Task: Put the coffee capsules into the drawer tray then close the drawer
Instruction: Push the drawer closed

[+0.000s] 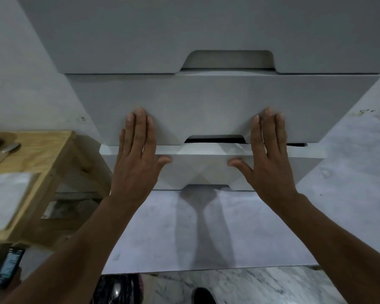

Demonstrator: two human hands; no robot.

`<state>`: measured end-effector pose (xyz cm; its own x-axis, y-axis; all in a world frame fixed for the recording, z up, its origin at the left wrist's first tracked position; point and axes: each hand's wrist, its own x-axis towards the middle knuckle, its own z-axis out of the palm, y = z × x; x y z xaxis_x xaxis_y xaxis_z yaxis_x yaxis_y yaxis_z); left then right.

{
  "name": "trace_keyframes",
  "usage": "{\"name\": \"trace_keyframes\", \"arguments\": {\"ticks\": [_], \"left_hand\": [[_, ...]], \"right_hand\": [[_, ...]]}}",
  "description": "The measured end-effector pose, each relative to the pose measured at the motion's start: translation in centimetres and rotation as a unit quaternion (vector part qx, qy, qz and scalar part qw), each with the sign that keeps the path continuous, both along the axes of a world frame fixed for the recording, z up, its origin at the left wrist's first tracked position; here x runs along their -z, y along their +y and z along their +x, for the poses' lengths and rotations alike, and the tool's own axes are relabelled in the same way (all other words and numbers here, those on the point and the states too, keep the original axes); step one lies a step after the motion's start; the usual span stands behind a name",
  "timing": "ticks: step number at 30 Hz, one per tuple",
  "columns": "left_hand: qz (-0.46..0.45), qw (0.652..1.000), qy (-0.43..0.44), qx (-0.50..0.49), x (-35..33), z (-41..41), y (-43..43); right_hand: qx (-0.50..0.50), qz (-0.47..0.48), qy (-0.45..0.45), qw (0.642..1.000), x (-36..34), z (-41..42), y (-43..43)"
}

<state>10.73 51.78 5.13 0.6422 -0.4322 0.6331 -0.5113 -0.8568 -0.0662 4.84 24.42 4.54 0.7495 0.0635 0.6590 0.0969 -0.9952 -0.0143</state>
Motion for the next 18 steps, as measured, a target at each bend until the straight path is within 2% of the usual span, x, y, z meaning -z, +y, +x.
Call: {"name": "trace_keyframes", "arguments": {"ticks": [18], "left_hand": [[0.006,0.997,-0.039,-0.069,0.8,0.6,-1.2]], "right_hand": [[0.04,-0.012,-0.027,0.999,1.0,0.9,0.0]]}}
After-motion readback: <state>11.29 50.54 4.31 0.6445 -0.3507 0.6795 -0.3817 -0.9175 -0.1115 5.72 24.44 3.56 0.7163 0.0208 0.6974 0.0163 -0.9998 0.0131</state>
